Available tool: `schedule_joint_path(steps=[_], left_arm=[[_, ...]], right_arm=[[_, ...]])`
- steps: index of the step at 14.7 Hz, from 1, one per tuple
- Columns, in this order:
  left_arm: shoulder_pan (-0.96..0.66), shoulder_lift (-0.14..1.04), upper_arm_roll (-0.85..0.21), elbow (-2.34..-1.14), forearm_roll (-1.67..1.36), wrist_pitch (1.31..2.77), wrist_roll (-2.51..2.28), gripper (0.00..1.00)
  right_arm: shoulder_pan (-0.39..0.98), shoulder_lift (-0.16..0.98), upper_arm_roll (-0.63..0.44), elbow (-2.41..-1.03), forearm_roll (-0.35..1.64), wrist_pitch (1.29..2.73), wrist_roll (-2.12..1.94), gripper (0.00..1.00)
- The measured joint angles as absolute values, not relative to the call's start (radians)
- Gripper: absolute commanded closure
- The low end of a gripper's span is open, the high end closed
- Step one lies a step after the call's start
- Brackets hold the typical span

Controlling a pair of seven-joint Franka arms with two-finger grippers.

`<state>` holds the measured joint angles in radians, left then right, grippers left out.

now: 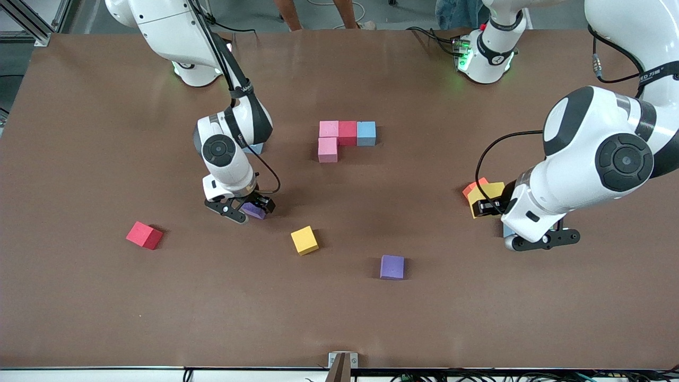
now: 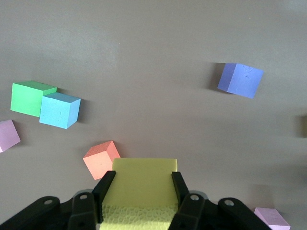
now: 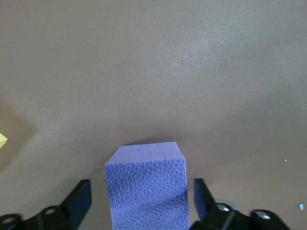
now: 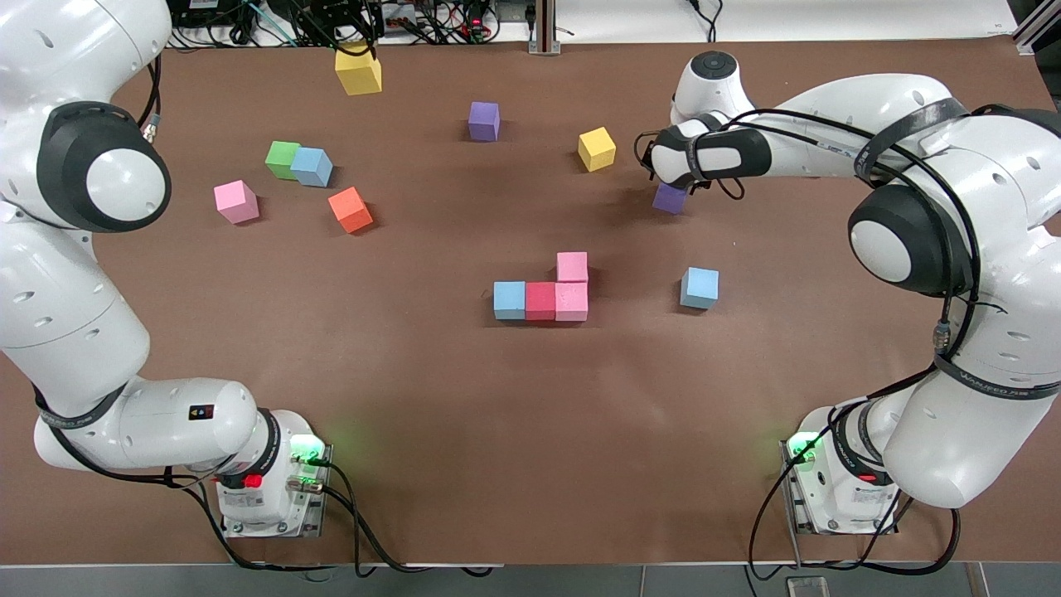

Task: Arrange 11 blocks into digit 3
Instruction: 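Carry the purple block toward the pink blocks with the right gripper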

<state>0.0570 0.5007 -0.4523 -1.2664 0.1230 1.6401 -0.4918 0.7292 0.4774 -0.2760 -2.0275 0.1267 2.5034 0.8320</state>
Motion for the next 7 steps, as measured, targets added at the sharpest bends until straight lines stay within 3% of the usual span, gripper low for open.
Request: schedule_joint_path(steps=[1,2,3,4,7], left_arm=[[0.057,0.501,-0.452,-1.266,0.123,1.64,-0.492,0.86],[0.057,0.501,-0.452,-1.266,0.123,1.64,-0.492,0.86],[0.057,0.501,-0.453,-1.266,0.123,1.64,-0.492,0.86],[0.056,0.501,-0.453,-1.266,0.123,1.64,-0.492,0.86],[0.056,0.501,-0.453,-1.266,0.123,1.64,-0.492,0.86]], right_arm=[[0.729,0.479,-0.276,-2.028,0.127,2.503,0.832,0.47],[0.729,0.48,-0.276,-2.028,0.127,2.503,0.832,0.72],[0.729,0.48,-0.276,-2.028,0.127,2.502,0.828,0.88],[0.729,0.48,-0.276,-2.027,0.127,2.501,0.817,0.98],[0.73,0.478,-0.276,-2.026,0.127,2.497,0.79,1.0]])
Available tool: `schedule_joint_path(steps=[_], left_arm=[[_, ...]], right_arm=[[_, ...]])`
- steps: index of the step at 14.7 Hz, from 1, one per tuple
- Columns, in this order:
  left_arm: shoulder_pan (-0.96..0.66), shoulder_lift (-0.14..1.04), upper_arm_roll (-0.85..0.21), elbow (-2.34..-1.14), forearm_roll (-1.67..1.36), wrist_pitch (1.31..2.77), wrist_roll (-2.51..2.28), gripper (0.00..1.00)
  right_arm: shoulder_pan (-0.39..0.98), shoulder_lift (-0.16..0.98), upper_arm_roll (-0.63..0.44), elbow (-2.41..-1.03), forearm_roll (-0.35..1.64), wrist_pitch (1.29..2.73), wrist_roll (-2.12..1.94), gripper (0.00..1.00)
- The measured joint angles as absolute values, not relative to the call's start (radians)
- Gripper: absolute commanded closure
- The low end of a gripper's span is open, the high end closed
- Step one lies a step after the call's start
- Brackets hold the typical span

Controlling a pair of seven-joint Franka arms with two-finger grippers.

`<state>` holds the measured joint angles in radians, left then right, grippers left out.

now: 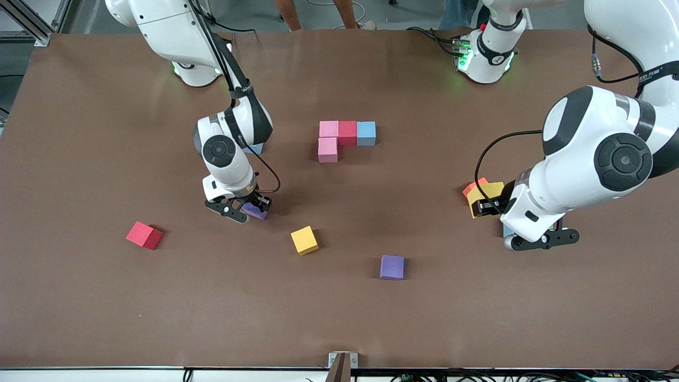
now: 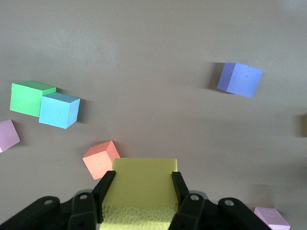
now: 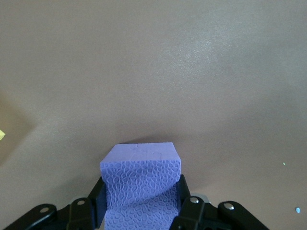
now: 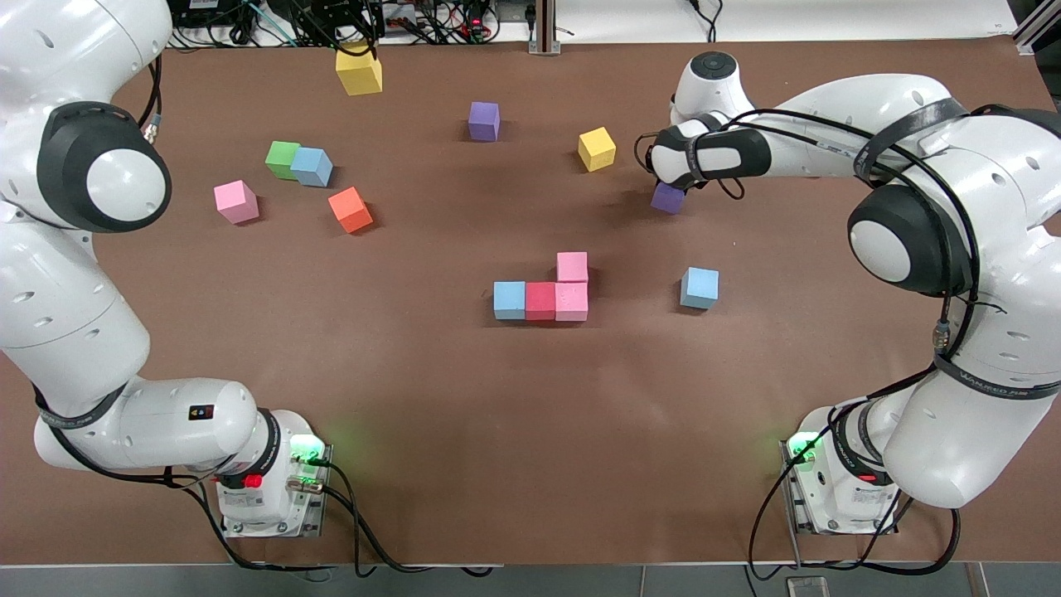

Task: Arrange 11 blocks into digit 3
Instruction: 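Carry the purple block toward the pink blocks with the right gripper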

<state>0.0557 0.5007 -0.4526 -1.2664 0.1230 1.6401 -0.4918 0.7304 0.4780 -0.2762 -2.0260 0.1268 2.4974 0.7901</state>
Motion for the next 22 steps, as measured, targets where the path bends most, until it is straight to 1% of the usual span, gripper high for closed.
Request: schedule_joint_path(steps=[3,6,11,16,22], left_arm=[[0.054,0.501,-0.453,-1.266,0.123,1.64,-0.492,0.87],[0.053,0.501,-0.453,-1.266,0.123,1.64,-0.492,0.86],[0.054,0.501,-0.453,-1.266,0.123,1.64,-0.492,0.86],[0.054,0.501,-0.453,-1.266,0.123,1.64,-0.492,0.86],[0.054,0.501,-0.453,-1.266,0.123,1.64,-0.492,0.86]], right_arm=[[0.756,0.478,-0.273,-2.012,0.127,2.462,0.755,1.0],[0.832,0.477,-0.268,-1.974,0.127,2.442,0.723,1.0],[0.934,0.478,-0.25,-1.914,0.128,2.438,0.623,1.0],[0.996,0.485,-0.247,-1.904,0.129,2.434,0.619,1.0],[1.038,0.569,-0.246,-1.843,0.133,2.434,0.683,1.0]])
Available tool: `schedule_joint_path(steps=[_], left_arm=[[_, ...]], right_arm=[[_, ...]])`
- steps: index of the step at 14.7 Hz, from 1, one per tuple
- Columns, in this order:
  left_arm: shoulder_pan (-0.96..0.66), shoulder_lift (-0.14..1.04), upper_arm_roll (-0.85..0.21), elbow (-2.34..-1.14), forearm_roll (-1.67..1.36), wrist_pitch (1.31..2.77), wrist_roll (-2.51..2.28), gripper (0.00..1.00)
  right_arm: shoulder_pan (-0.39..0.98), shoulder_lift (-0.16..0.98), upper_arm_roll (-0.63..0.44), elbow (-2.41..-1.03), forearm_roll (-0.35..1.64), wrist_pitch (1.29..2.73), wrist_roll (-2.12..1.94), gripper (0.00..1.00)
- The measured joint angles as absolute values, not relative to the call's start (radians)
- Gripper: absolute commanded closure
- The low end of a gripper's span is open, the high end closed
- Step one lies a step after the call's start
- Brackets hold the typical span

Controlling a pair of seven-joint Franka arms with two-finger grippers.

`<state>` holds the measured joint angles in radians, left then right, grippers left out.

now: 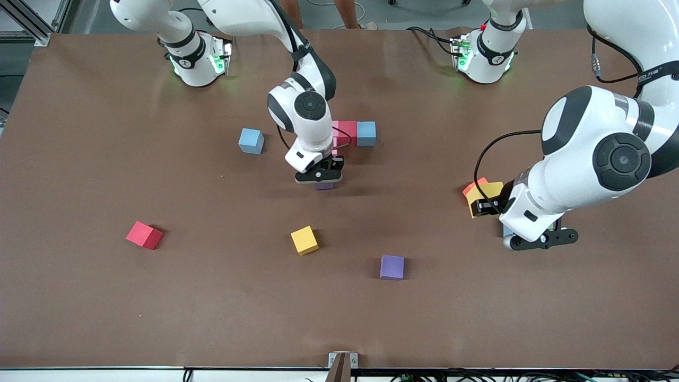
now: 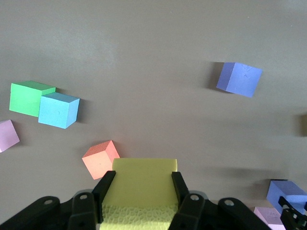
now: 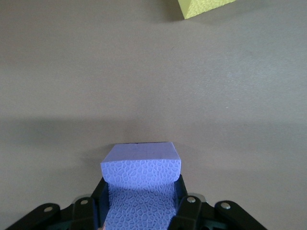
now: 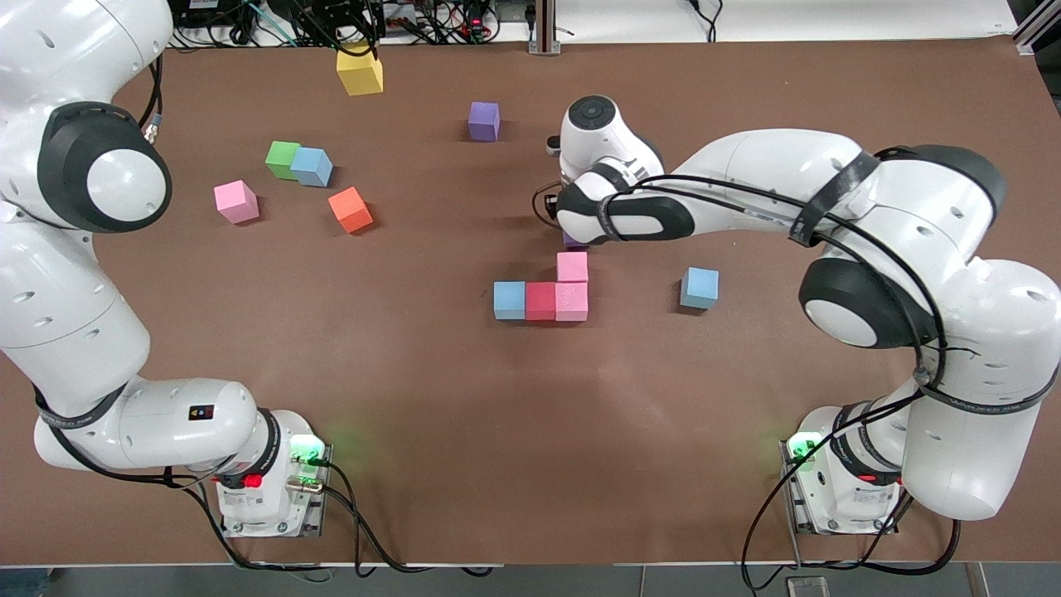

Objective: Arrange 11 blocks into digit 3

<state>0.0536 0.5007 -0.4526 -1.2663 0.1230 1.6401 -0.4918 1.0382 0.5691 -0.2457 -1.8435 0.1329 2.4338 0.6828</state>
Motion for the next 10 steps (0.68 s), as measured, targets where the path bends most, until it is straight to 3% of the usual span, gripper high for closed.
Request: schedule_joint_path(steps=[10], left_arm=[[0.055,0.501,-0.451,-1.266,0.123,1.64,-0.492,0.86]], right_arm=[[1.05,0.579,-0.235,-1.836,0.14,2.424,0.723,1.0]])
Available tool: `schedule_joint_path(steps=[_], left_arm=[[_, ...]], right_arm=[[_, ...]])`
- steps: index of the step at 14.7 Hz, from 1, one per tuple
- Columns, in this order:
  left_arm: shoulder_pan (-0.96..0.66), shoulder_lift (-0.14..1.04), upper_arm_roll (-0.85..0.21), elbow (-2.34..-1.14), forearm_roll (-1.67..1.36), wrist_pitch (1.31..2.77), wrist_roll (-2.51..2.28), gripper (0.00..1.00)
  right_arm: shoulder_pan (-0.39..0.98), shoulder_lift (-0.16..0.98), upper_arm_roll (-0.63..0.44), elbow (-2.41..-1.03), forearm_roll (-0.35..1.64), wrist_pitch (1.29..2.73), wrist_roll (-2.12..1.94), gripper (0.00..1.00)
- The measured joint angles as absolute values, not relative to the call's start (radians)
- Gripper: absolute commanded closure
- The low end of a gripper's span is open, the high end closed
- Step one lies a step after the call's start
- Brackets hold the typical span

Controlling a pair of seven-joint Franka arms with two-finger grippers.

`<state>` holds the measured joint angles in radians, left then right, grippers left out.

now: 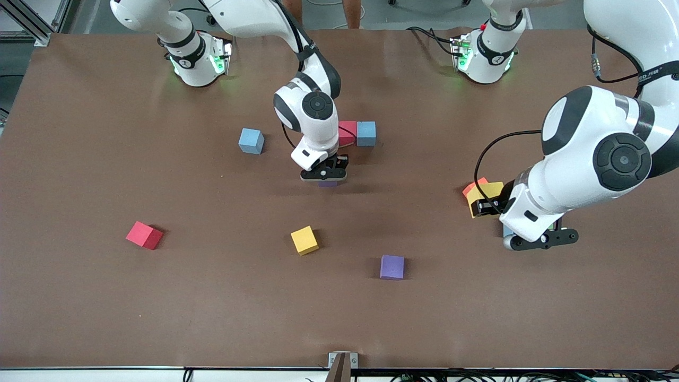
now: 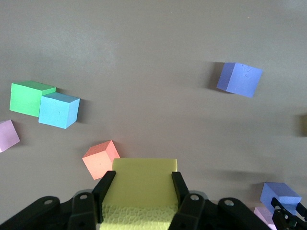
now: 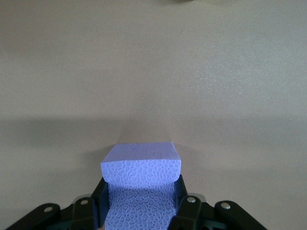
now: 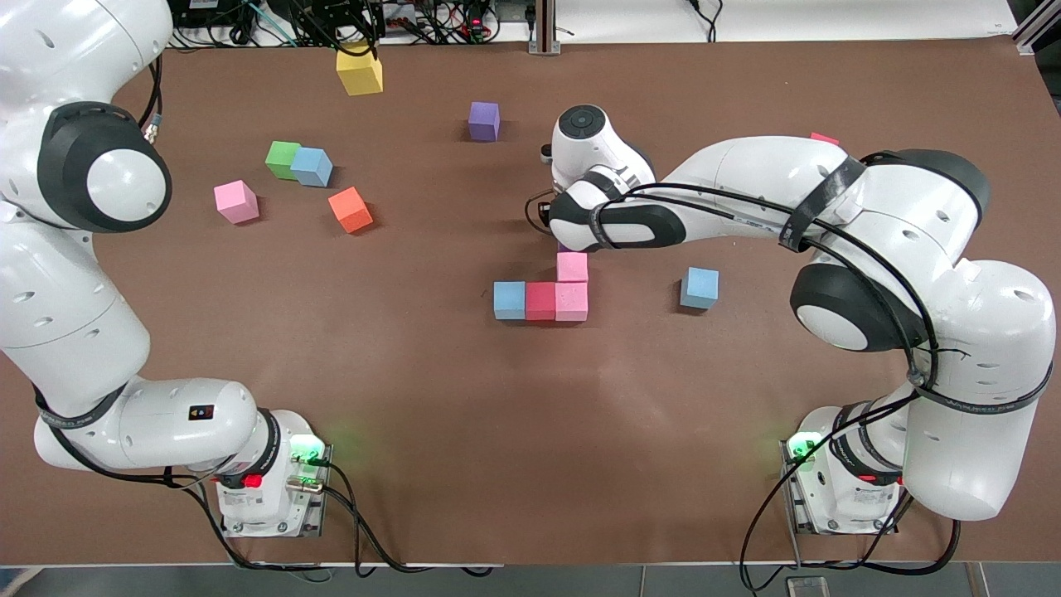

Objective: Arrange 11 blocks into digit 3

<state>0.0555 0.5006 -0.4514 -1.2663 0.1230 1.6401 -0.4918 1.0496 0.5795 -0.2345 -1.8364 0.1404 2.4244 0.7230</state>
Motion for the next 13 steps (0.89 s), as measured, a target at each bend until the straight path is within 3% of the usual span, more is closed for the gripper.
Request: schedule_joint_path(steps=[13], left_arm=[[0.058,0.501,-0.45,-1.266,0.123,1.639,-0.492,0.86]], right_arm=[[1.065,0.579,-0.234,-1.83,0.156,2.388,0.737,0.99]])
